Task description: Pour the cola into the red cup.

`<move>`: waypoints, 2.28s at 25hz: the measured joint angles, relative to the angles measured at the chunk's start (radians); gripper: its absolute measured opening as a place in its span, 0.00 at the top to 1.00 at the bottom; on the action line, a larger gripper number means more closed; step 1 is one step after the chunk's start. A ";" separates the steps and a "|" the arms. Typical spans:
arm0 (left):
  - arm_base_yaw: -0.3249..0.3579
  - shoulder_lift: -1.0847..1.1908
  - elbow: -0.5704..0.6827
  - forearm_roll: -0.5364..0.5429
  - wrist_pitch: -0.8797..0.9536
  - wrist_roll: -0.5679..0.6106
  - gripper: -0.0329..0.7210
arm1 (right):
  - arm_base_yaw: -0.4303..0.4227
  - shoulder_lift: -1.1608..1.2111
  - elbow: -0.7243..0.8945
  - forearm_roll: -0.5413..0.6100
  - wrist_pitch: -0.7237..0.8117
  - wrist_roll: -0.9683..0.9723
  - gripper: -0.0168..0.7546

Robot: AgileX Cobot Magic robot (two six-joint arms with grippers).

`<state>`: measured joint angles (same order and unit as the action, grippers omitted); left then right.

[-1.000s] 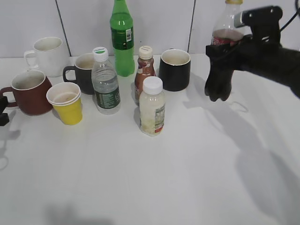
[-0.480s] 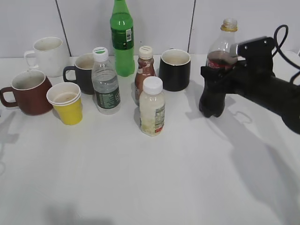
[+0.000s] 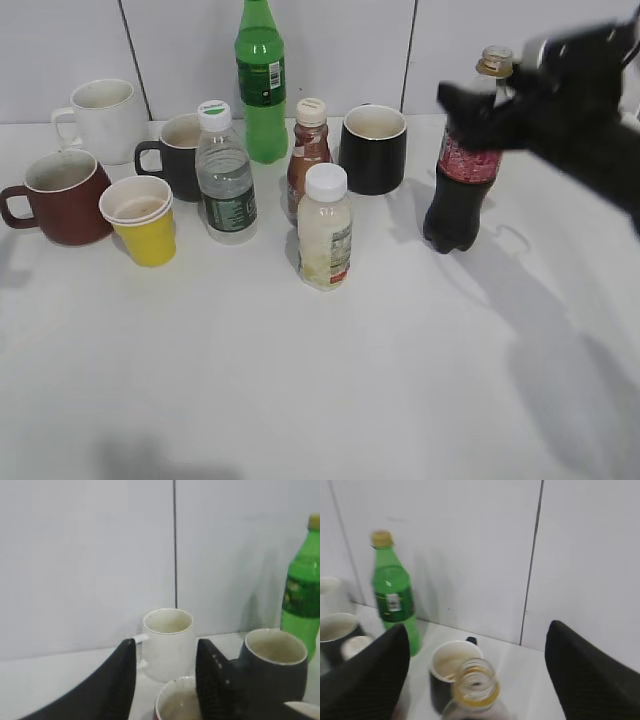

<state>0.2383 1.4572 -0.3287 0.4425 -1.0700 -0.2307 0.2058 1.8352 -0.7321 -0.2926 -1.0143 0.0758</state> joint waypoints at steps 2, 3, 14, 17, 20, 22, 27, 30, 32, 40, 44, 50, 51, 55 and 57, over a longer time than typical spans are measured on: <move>-0.013 -0.132 -0.022 0.000 0.178 -0.094 0.54 | 0.000 -0.113 -0.009 -0.016 0.138 0.048 0.14; -0.024 -0.210 -0.038 0.003 0.337 -0.144 0.54 | 0.000 -0.167 -0.012 -0.031 0.220 0.089 0.14; -0.305 -0.805 -0.311 -0.078 1.525 -0.227 0.54 | 0.156 -0.799 -0.003 -0.558 1.014 0.718 0.19; -0.374 -0.883 -0.349 -0.132 1.745 -0.218 0.54 | 0.296 -0.957 0.041 -0.447 1.229 0.638 0.19; -0.416 -0.956 -0.351 -0.206 1.871 -0.184 0.54 | 0.422 -1.102 0.076 -0.178 1.479 0.411 0.20; -0.423 -1.003 -0.351 -0.254 1.935 -0.145 0.54 | 0.464 -1.176 0.083 -0.011 1.660 0.295 0.21; -0.425 -1.140 -0.338 -0.292 2.100 -0.065 0.54 | 0.477 -1.376 0.106 0.108 2.035 0.211 0.21; -0.425 -1.238 -0.294 -0.292 2.128 -0.035 0.54 | 0.477 -1.501 0.164 0.111 2.153 0.200 0.21; -0.425 -1.297 -0.240 -0.299 2.130 -0.018 0.54 | 0.477 -1.582 0.183 0.115 2.159 0.192 0.21; -0.425 -1.354 -0.208 -0.355 2.128 0.048 0.54 | 0.477 -1.661 0.218 0.141 2.081 0.166 0.21; -0.423 -1.354 -0.208 -0.360 2.127 0.049 0.55 | 0.468 -1.661 0.218 0.143 2.080 0.163 0.21; -0.302 -1.360 -0.208 -0.362 2.127 0.051 0.55 | 0.190 -1.673 0.218 0.161 2.079 0.161 0.21; -0.274 -1.370 -0.208 -0.362 2.126 0.052 0.55 | 0.122 -1.684 0.218 0.162 2.078 0.161 0.21; -0.225 -1.452 -0.208 -0.363 2.128 0.052 0.55 | -0.065 -1.803 0.218 0.162 2.079 0.161 0.21; -0.233 -1.464 -0.209 -0.361 2.124 0.052 0.55 | -0.095 -1.840 0.216 0.162 2.078 0.161 0.21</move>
<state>0.0053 -0.0071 -0.5374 0.0811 1.0544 -0.1786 0.1110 -0.0048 -0.5161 -0.1310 1.0638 0.2373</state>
